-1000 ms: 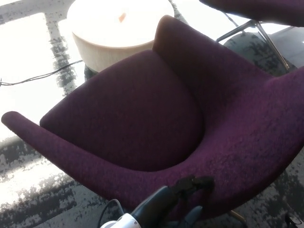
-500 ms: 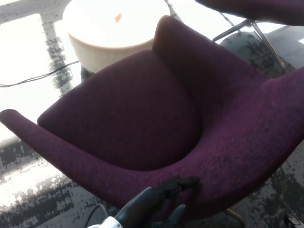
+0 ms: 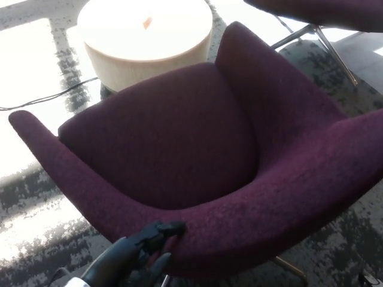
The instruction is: The robot stands in front of a sofa and uses its left hand to push the left side of the sofa
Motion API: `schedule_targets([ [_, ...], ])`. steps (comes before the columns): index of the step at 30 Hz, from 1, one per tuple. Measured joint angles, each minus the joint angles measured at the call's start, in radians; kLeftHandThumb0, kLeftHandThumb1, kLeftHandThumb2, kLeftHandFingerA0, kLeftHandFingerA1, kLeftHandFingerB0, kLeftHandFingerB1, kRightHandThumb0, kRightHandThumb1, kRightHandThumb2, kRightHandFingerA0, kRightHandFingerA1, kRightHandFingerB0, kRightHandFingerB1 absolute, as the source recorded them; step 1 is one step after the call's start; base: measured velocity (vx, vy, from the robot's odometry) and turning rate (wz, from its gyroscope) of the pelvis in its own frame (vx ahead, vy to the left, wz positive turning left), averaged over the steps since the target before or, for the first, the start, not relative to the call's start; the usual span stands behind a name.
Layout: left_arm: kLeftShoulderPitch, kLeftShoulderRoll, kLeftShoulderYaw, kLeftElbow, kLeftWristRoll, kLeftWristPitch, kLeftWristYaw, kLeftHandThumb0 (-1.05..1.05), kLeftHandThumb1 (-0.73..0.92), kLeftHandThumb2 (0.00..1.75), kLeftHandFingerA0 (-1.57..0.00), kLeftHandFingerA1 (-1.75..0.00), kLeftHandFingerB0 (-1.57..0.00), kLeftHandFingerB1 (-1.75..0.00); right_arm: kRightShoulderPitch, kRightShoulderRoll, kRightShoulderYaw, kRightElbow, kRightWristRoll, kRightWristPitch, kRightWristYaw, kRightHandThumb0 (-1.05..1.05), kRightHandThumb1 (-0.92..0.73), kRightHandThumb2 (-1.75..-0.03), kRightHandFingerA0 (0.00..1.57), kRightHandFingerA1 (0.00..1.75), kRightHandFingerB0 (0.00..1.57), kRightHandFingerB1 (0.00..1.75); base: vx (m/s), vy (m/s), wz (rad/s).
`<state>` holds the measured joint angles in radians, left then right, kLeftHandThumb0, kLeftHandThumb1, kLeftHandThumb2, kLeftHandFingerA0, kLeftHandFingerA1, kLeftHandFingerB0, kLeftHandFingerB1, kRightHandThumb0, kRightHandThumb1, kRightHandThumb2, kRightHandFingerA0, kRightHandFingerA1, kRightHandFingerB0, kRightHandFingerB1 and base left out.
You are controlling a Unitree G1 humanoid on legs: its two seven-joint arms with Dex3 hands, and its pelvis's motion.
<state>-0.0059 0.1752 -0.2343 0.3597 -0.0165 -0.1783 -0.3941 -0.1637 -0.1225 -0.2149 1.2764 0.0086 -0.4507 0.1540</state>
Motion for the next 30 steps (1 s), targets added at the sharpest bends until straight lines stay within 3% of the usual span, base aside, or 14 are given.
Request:
schedule_targets([
  [4, -0.003, 0.019, 0.049, 0.046, -0.013, -0.036, -0.005, -0.80, 0.92, 0.78, -0.14, -0.31, -0.14, -0.28, 0.000, 0.000, 0.000, 0.000, 0.000, 0.001, 0.000, -1.05, -0.92, -1.04, 0.00, 0.00, 0.00, 0.00, 0.00, 0.000, 0.00],
  [5, -0.005, 0.022, 0.057, 0.055, -0.016, -0.044, -0.005, -0.90, 0.84, 1.17, -0.02, -0.37, -0.16, -0.37, 0.000, -0.001, 0.000, 0.000, 0.000, 0.001, 0.000, -1.05, -0.92, -1.08, 0.00, 0.00, 0.00, 0.00, 0.00, 0.000, 0.00],
  [10, -0.008, 0.054, 0.095, 0.070, -0.026, -0.056, -0.005, -0.95, 0.86, 1.19, 0.00, -0.39, -0.13, -0.37, 0.000, -0.001, -0.001, 0.000, 0.000, 0.001, 0.001, -1.05, -0.92, -1.05, 0.00, 0.00, 0.00, 0.00, 0.00, 0.000, 0.00],
  [11, -0.009, 0.060, 0.100, 0.073, -0.026, -0.057, -0.005, -0.85, 0.78, 1.16, -0.02, -0.41, -0.15, -0.35, 0.000, -0.001, -0.001, 0.000, 0.000, 0.001, 0.001, -1.05, -0.92, -1.06, 0.00, 0.00, 0.00, 0.00, 0.00, 0.000, 0.00],
  [13, -0.012, 0.066, 0.112, 0.079, -0.028, -0.057, -0.004, -0.85, 0.78, 1.16, -0.02, -0.41, -0.15, -0.35, 0.000, -0.001, -0.002, 0.000, 0.000, 0.001, 0.002, -1.05, -0.92, -1.06, 0.00, 0.00, 0.00, 0.00, 0.00, 0.000, 0.00],
  [14, -0.013, 0.069, 0.119, 0.082, -0.030, -0.057, -0.005, -0.91, 0.92, 0.72, -0.13, -0.32, -0.14, -0.25, 0.000, -0.001, -0.003, 0.000, 0.000, 0.001, 0.002, -1.05, -0.92, -1.08, 0.00, 0.00, 0.00, 0.00, 0.00, 0.000, 0.00],
  [17, -0.013, 0.071, 0.148, 0.093, -0.043, -0.057, -0.010, -0.89, 0.92, 0.72, -0.13, -0.32, -0.12, -0.26, 0.000, -0.001, -0.002, 0.000, 0.000, 0.001, 0.002, -1.05, -0.92, -1.06, 0.00, 0.00, 0.00, 0.00, 0.00, 0.000, 0.00],
  [18, -0.013, 0.072, 0.160, 0.101, -0.047, -0.059, -0.013, -0.81, 0.75, 1.15, -0.06, -0.44, -0.07, -0.36, 0.000, -0.001, -0.002, 0.000, 0.000, 0.001, 0.002, -1.05, -0.92, -1.03, 0.00, 0.00, 0.00, 0.00, 0.00, 0.000, 0.00],
  [24, -0.019, 0.092, 0.213, 0.158, -0.071, -0.087, -0.040, -0.87, 0.81, 1.16, -0.08, -0.44, -0.11, -0.36, 0.000, -0.001, -0.004, 0.000, 0.000, 0.002, 0.004, -1.05, -0.92, -1.02, 0.00, 0.00, 0.00, 0.00, 0.00, 0.000, 0.00],
  [27, -0.018, 0.102, 0.235, 0.172, -0.082, -0.089, -0.056, -0.84, 0.80, 1.16, -0.11, -0.45, -0.03, -0.38, 0.000, -0.001, -0.003, 0.000, 0.000, 0.003, 0.004, -1.05, -0.92, -1.02, 0.00, 0.00, 0.00, 0.00, 0.00, 0.000, 0.00],
  [28, -0.018, 0.104, 0.242, 0.176, -0.085, -0.090, -0.062, -0.77, 0.76, 1.13, -0.13, -0.47, -0.04, -0.39, 0.000, -0.001, -0.003, 0.000, 0.000, 0.003, 0.004, -1.05, -0.92, -1.00, 0.00, 0.00, 0.00, 0.00, 0.00, 0.000, 0.00],
  [29, -0.018, 0.105, 0.249, 0.181, -0.086, -0.091, -0.065, -0.36, 0.51, 1.11, -0.02, -0.48, 0.00, -0.47, 0.000, -0.001, -0.004, 0.000, 0.000, 0.003, 0.004, -1.05, -0.92, -1.00, 0.00, 0.00, 0.00, 0.00, 0.00, 0.000, 0.00],
  [30, -0.019, 0.106, 0.256, 0.187, -0.087, -0.094, -0.068, -0.35, 0.52, 1.12, -0.02, -0.48, 0.00, -0.47, 0.000, -0.001, -0.004, 0.000, 0.001, 0.004, 0.006, -1.05, -0.92, -0.99, 0.00, 0.00, 0.00, 0.00, 0.00, 0.000, 0.00],
])
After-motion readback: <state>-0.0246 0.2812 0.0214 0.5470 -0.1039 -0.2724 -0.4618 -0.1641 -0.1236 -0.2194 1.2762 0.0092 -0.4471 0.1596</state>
